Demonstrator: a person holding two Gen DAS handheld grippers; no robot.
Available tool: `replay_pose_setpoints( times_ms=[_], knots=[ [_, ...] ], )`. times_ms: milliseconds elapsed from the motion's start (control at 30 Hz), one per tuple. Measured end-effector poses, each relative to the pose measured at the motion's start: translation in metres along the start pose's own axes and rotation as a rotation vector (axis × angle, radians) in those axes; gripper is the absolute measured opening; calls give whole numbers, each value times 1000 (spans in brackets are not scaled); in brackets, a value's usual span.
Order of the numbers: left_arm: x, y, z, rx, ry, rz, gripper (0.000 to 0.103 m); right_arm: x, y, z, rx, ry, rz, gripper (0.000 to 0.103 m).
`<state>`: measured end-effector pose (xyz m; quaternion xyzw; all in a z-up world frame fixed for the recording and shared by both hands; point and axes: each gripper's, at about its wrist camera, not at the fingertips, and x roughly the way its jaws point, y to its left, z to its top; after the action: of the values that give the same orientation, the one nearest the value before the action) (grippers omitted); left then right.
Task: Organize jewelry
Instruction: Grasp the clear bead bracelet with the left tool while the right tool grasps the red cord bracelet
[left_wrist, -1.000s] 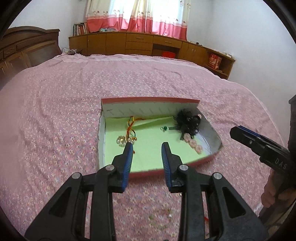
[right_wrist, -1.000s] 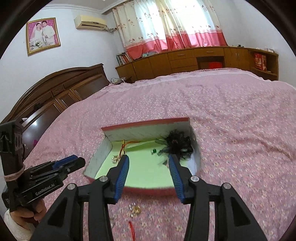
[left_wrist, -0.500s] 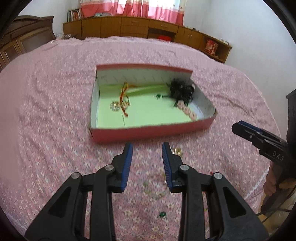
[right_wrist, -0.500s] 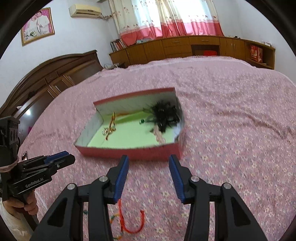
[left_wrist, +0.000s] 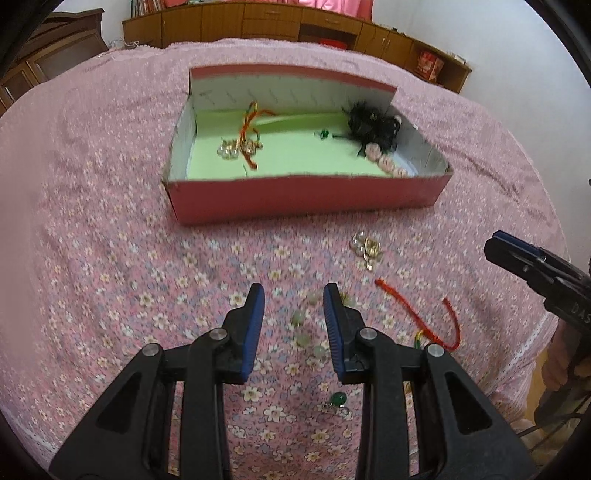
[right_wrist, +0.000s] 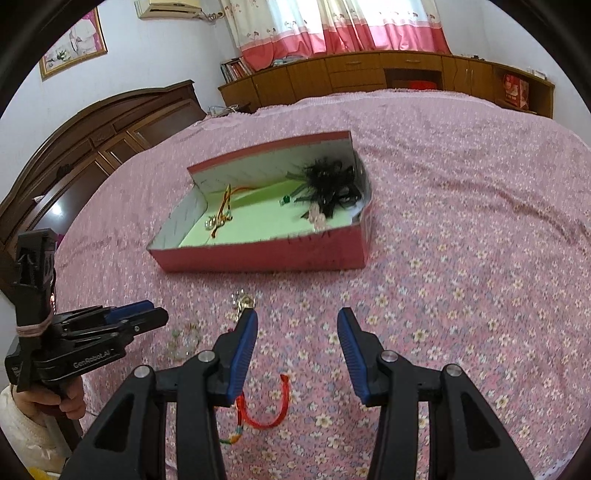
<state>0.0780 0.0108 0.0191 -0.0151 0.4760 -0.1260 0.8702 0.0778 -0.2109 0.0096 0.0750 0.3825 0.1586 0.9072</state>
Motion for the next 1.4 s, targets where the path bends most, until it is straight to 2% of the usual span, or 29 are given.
replay_pose_setpoints(
  times_ms=[267, 533, 667, 900, 1367, 1400],
  knots=[
    [18, -3, -13, 7, 54, 4, 24, 3, 0, -13, -2, 41, 1, 48],
    [27, -4, -20, 16, 34, 17, 22, 8, 2, -22, -11, 79, -1, 48],
    [30, -6, -21, 29, 23, 15, 0, 11, 5, -26, -21, 99, 6, 48],
    [19, 0, -20, 8, -2, -15, 0, 17, 14, -31, -54, 141, 25, 48],
    [-7, 17, -22, -57, -45, -26, 0, 36, 34, -48, -109, 235, 61, 48],
    [-6, 16, -21, -57, -47, -26, 0, 37, 35, -48, -113, 237, 60, 45]
  ],
)
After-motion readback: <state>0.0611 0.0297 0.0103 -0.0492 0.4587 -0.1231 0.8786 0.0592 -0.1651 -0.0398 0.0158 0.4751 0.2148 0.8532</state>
